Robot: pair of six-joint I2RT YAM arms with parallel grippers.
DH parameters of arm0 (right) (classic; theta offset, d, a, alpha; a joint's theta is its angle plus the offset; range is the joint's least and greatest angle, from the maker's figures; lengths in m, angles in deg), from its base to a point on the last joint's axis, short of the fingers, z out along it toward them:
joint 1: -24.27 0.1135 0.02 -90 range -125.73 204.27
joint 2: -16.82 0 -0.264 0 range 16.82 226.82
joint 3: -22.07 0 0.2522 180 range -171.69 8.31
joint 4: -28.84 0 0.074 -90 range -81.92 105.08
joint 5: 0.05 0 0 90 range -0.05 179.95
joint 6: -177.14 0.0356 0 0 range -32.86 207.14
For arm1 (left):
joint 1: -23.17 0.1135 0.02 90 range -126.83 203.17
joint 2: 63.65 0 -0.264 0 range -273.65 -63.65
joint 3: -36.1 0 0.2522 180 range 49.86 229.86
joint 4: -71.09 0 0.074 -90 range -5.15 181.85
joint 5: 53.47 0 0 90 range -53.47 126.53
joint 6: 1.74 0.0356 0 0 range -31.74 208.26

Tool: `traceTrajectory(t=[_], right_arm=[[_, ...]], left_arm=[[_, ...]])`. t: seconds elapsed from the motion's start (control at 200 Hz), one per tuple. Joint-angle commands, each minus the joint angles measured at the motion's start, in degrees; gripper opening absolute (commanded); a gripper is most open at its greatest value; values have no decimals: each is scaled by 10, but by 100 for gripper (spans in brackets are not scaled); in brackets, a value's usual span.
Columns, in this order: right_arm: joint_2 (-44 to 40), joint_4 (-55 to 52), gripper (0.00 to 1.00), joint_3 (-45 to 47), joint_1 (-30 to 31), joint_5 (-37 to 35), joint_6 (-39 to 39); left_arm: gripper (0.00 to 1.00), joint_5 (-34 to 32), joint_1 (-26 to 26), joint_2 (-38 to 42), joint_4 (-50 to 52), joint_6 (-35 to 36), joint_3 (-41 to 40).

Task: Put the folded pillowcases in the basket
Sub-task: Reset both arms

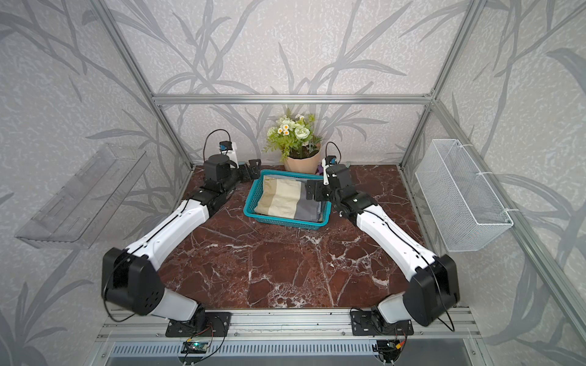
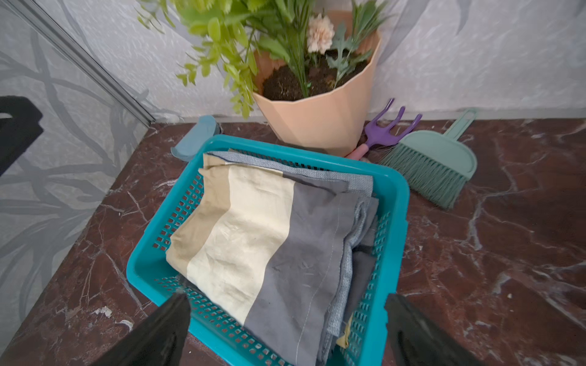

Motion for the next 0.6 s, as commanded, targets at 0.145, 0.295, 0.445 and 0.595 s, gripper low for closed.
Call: traceTrajectory(t=[0.145, 0.295, 0.445, 0.595], right_arm=[[-131, 1, 99, 140, -58, -107, -15], [-147, 17, 99, 193, -92, -184, -12], [-135, 53, 99, 236, -116, -247, -36], [-139, 240, 99, 328, -123, -312, -142]], left_arm=[[100, -237, 14, 139, -108, 172, -213], [100, -283, 47, 150, -241, 164, -358], [100, -280, 72, 94, -304, 136, -421], [100, -284, 77, 34, -403, 136, -452]])
